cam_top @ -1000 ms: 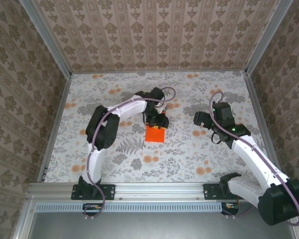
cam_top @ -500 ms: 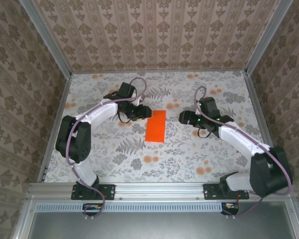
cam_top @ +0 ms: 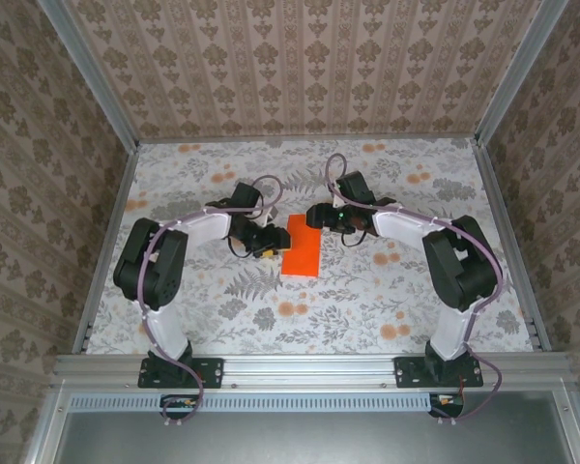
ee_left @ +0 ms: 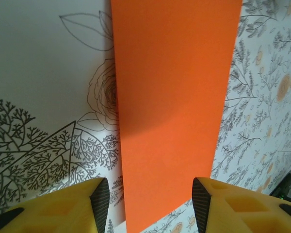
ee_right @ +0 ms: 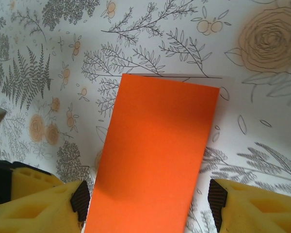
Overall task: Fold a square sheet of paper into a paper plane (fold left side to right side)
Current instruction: Third fold the triangle at the center of the table.
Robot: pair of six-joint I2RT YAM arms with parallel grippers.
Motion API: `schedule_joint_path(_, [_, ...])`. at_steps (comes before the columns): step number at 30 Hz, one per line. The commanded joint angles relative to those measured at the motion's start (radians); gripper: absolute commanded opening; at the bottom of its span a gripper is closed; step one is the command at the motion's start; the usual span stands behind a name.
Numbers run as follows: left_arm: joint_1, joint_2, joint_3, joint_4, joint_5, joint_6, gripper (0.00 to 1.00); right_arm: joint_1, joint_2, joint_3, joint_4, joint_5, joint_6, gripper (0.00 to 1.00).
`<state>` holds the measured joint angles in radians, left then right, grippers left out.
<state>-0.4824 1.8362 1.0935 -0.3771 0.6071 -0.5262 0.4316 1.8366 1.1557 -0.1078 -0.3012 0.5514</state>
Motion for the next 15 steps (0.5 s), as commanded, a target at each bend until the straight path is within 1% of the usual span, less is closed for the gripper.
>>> schedule_joint_path(1, [-0.011, 0.029, -0.022, 0.041, 0.029, -0.024, 0.51, 0.007, 0.016, 0.024, 0.011, -0.026, 0.015, 0.68])
schedule_joint_path(2, [-0.015, 0.035, -0.021, 0.047, 0.06, -0.025, 0.51, 0.007, 0.011, 0.018, 0.012, -0.023, 0.015, 0.68])
schedule_joint_path(7, [-0.024, 0.068, -0.011, 0.052, 0.074, -0.023, 0.49, 0.007, -0.018, -0.025, 0.029, -0.021, 0.015, 0.68])
schedule_joint_path(10, [-0.027, 0.075, -0.012, 0.057, 0.08, -0.024, 0.47, 0.008, -0.039, -0.048, 0.039, -0.023, 0.015, 0.69])
schedule_joint_path(12, [-0.027, 0.07, -0.016, 0.062, 0.079, -0.027, 0.44, 0.007, -0.057, -0.068, 0.051, -0.019, 0.01, 0.69])
schedule_joint_path(15, [-0.027, 0.059, -0.024, 0.076, 0.084, -0.038, 0.34, 0.007, -0.101, -0.108, 0.077, -0.002, 0.0, 0.69])
